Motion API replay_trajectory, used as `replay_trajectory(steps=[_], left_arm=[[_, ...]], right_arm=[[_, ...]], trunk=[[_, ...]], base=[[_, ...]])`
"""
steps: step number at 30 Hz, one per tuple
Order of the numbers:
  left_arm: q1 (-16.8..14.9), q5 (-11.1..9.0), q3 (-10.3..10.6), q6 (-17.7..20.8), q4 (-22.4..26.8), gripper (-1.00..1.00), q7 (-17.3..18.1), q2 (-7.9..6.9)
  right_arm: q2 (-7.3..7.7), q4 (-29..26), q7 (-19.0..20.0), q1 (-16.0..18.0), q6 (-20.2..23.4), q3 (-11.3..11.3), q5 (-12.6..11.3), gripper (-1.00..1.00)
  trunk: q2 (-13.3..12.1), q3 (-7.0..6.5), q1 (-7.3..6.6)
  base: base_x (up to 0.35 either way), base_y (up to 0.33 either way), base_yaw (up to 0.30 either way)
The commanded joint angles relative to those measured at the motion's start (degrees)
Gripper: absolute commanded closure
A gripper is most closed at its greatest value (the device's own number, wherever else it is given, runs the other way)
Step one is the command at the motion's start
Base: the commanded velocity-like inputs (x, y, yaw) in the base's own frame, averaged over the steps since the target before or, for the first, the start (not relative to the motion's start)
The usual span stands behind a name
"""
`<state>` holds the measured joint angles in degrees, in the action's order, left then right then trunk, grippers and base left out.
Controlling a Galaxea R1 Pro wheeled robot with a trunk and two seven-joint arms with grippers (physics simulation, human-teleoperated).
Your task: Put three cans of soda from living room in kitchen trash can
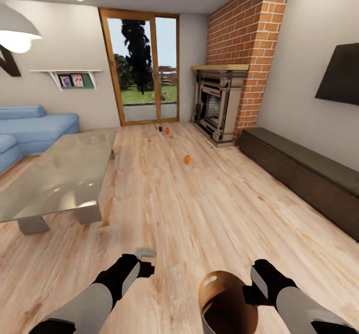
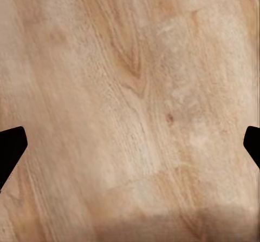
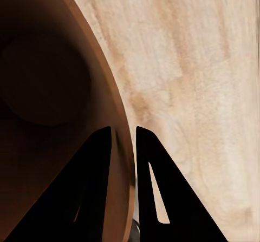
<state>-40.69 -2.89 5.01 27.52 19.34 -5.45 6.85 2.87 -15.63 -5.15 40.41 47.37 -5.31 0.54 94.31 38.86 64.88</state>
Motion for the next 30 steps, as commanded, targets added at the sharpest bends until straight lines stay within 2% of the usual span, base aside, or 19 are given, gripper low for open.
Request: replay_trajectory(steps=[1,17,30], left_arm=[[0.0,0.0,0.0,-0.02,0.0,-1.0,0.0,0.0],[0.0,-0.01,0.0,-0.1,0.0,-1.0,0.03,0.0],[0.0,-0.01,0.0,-0.1,0.01,-1.0,0.08,0.0]], right_arm=[[-0.03,0.04,0.17,0.02,-0.06,-0.14,-0.72,1.0],[-0.22,0.22,0.14,0.02,-0.08,-0.05,-0.72,1.0],[-0.23,0.25,0.14,0.01,-0.09,0.06,-0.72,1.0]], trunk=[[0.0,0.0,0.0],[0.0,0.0,0.0],[0.0,0.0,0.0]], base=[[0.339,-0.02,-0.273],[0.344,0.002,-0.245],[0.345,0.105,-0.184]])
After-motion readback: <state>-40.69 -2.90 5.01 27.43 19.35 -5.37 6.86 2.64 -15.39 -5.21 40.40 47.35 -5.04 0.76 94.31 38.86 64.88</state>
